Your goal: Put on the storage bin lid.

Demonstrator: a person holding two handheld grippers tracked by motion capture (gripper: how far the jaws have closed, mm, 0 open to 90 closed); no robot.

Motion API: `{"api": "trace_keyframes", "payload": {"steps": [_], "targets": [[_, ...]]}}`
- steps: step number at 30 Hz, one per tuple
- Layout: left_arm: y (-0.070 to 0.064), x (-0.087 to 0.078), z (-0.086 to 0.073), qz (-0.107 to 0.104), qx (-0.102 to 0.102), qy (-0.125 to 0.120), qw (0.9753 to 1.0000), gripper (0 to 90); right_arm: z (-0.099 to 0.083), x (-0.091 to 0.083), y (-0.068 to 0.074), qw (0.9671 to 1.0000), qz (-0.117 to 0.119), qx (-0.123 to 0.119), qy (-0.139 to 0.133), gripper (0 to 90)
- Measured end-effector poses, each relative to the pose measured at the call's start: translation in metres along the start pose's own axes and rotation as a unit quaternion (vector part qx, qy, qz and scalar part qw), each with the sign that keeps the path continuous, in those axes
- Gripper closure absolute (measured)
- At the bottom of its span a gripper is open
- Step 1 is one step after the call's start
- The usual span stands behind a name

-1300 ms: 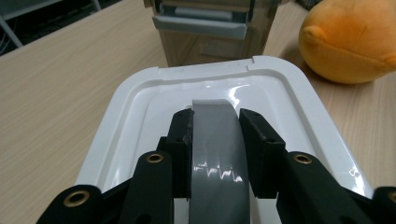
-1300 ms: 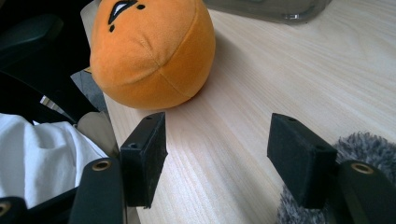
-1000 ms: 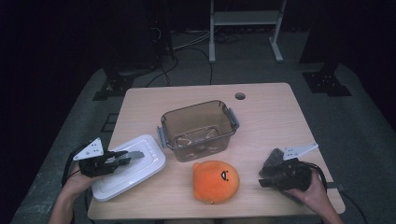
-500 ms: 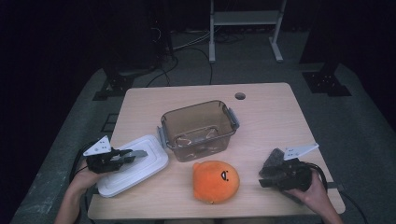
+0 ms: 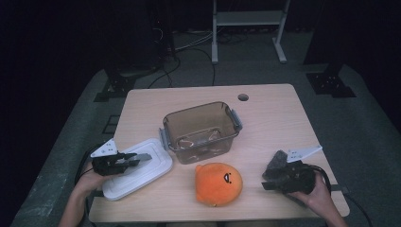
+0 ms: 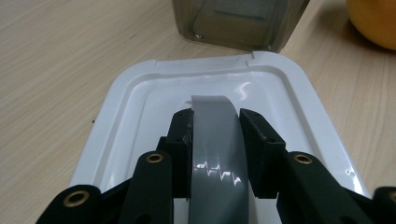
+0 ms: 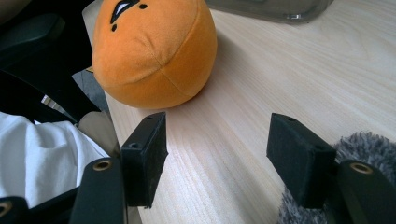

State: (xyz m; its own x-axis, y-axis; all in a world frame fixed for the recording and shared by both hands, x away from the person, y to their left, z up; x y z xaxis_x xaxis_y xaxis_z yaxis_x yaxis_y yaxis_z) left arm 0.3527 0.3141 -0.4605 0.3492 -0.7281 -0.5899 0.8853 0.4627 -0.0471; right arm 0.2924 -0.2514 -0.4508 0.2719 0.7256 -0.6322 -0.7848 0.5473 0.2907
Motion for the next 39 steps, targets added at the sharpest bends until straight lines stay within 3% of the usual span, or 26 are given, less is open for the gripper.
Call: {"api": "trace_keyframes", "payload": {"steps": [14, 28, 39], "targets": [[-0.001, 0.006, -0.003, -0.008, -0.007, 0.007, 0.9999, 66.0, 0.0, 0.001, 0.0, 1.0, 0.002, -0.001, 0.002, 36.7], [-0.007, -0.011, 0.004, -0.005, -0.005, -0.021, 0.9998, 58.0, 0.0, 0.001, 0.0, 1.0, 0.002, -0.003, 0.002, 36.7], [-0.029, -0.028, 0.02, -0.021, 0.007, -0.059, 0.998, 49.2, 0.0, 0.002, 0.001, 1.0, 0.001, -0.003, 0.003, 36.7]]}}
Point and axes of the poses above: each handheld gripper's, and its own axes: x roughly forward along the jaws, z roughly out of its top, y roughly to its left, the point moved 3 cm from there along x, roughly forward along the jaws, and after that the axes turned 6 degrees about -z, right-handed, at the moved point
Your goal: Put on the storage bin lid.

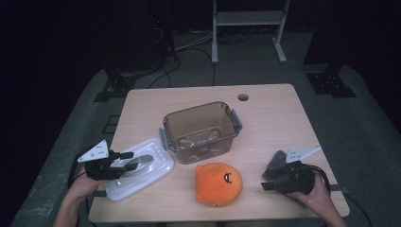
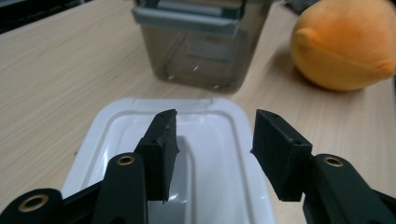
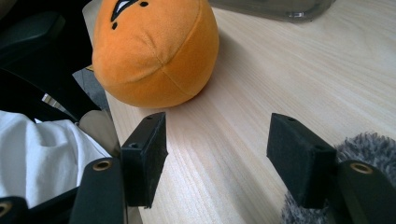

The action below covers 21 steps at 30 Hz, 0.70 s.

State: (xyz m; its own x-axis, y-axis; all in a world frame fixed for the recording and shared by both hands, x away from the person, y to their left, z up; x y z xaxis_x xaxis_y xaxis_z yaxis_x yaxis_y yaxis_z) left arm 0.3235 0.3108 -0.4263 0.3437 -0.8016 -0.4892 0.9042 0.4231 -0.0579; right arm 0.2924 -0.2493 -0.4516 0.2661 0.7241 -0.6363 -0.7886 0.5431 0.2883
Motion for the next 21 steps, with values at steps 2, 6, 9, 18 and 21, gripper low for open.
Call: {"api": "trace_keyframes", "payload": {"steps": [2, 6, 9, 18, 21], "targets": [[-0.008, -0.002, 0.006, -0.005, 0.005, -0.012, 0.9999, 47.5, 0.0, 0.0, 0.0, 1.0, 0.0, 0.001, -0.001, 36.7], [-0.021, -0.001, 0.018, -0.016, 0.022, -0.02, 0.9994, 44.5, 0.0, 0.0, -0.001, 1.0, -0.001, 0.002, -0.001, 36.6], [-0.026, 0.001, 0.024, -0.021, 0.028, -0.021, 0.9991, 42.0, 0.0, 0.0, -0.001, 1.0, -0.001, 0.002, 0.0, 36.4], [-0.047, 0.024, 0.049, -0.053, 0.056, -0.015, 0.9969, 34.6, -0.001, -0.001, -0.002, 1.0, -0.003, 0.004, -0.002, 34.6], [-0.054, 0.032, 0.057, -0.061, 0.062, -0.02, 0.9959, 33.1, -0.001, -0.001, -0.002, 1.0, -0.006, 0.003, -0.004, 33.8]]}}
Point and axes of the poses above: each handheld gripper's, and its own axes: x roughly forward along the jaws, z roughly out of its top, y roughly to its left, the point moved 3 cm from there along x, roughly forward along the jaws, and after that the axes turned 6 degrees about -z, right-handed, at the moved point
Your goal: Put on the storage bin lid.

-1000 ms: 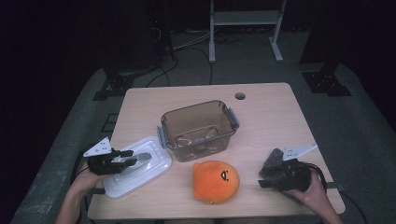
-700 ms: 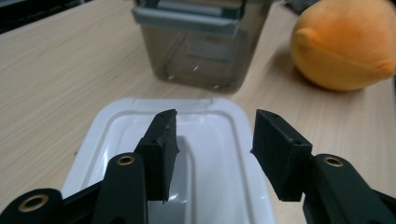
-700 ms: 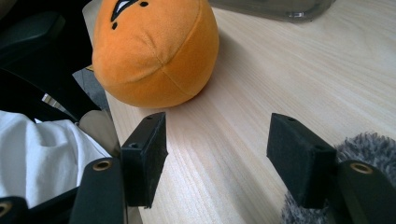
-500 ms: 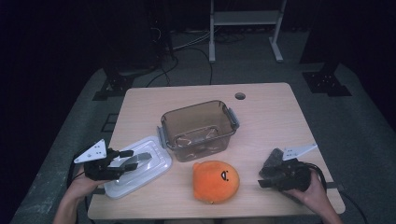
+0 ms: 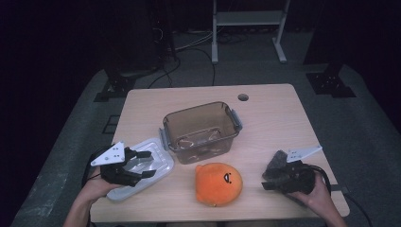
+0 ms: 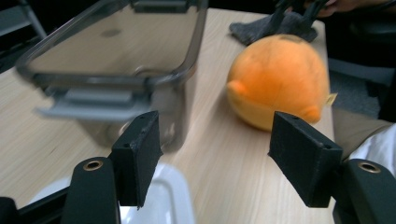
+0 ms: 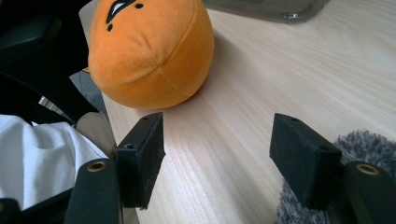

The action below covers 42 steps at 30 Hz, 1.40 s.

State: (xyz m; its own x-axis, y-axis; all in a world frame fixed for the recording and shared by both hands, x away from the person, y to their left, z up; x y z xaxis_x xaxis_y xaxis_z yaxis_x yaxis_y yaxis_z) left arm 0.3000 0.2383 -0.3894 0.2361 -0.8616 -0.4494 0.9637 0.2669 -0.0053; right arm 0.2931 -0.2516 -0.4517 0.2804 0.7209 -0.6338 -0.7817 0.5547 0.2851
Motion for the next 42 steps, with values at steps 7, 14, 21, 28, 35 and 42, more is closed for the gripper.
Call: {"api": "trace_keyframes", "payload": {"steps": [7, 14, 21, 28, 35, 42], "targets": [[-0.014, 0.024, 0.023, -0.028, 0.029, -0.001, 0.9992, 29.3, 0.0, -0.001, 0.0, 0.9999, -0.013, 0.001, -0.002, 32.7], [-0.024, 0.049, 0.04, -0.053, 0.042, -0.002, 0.9977, 25.1, 0.0, -0.003, -0.001, 0.9999, -0.012, 0.007, -0.008, 30.6], [-0.03, 0.073, 0.054, -0.071, 0.05, -0.005, 0.9962, 19.7, -0.001, -0.004, -0.004, 0.9996, -0.02, 0.015, -0.014, 27.5], [-0.038, 0.092, 0.065, -0.09, 0.063, -0.001, 0.9939, 17.7, -0.001, -0.006, -0.008, 0.9991, -0.026, 0.026, -0.023, 24.2], [-0.044, 0.112, 0.068, -0.108, 0.068, 0.009, 0.9918, 16.7, -0.001, -0.007, -0.009, 0.9987, -0.034, 0.028, -0.027, 20.2], [-0.049, 0.13, 0.068, -0.123, 0.068, 0.017, 0.9899, 16.5, -0.001, -0.007, -0.01, 0.9984, -0.04, 0.029, -0.029, 18.9]]}}
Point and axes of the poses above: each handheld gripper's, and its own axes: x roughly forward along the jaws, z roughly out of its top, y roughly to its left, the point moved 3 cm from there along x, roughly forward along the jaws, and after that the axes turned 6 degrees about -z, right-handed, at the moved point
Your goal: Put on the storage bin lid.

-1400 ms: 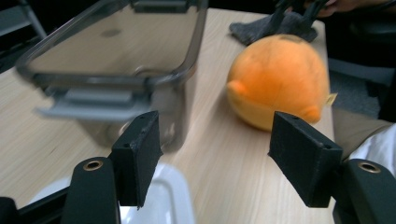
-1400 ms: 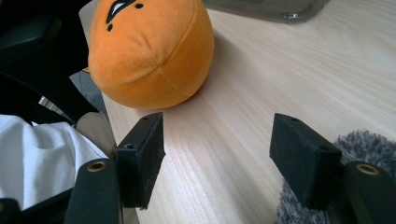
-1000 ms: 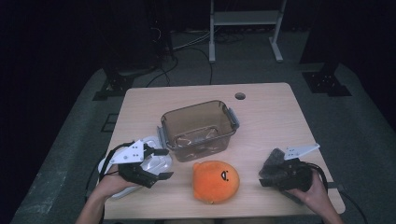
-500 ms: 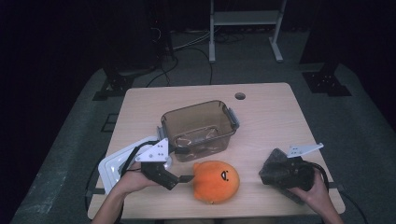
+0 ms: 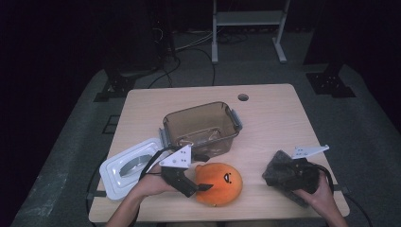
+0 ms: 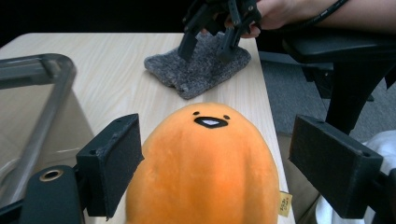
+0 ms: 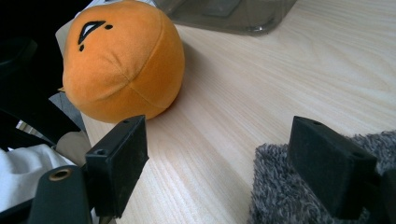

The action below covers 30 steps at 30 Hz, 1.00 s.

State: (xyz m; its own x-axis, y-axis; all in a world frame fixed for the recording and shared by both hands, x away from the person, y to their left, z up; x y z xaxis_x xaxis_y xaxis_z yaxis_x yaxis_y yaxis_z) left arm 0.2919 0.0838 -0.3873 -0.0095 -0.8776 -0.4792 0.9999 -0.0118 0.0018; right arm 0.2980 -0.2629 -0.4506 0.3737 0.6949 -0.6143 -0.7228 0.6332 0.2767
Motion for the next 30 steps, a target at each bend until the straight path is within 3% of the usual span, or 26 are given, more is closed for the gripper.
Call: {"api": "trace_keyframes", "payload": {"steps": [7, 17, 30], "targets": [[0.005, 0.019, -0.006, -0.016, -0.005, 0.002, 0.9999, 19.5, 0.0, -0.001, 0.0, 1.0, -0.005, 0.001, -0.001, 18.7], [0.01, 0.033, -0.012, -0.014, -0.006, 0.014, 0.9998, 23.6, 0.0, -0.001, -0.001, 1.0, -0.005, 0.001, 0.001, 18.6], [0.011, 0.04, -0.017, -0.021, -0.001, 0.024, 0.9995, 31.8, 0.0, -0.001, -0.002, 1.0, -0.005, 0.0, -0.001, 18.6]]}}
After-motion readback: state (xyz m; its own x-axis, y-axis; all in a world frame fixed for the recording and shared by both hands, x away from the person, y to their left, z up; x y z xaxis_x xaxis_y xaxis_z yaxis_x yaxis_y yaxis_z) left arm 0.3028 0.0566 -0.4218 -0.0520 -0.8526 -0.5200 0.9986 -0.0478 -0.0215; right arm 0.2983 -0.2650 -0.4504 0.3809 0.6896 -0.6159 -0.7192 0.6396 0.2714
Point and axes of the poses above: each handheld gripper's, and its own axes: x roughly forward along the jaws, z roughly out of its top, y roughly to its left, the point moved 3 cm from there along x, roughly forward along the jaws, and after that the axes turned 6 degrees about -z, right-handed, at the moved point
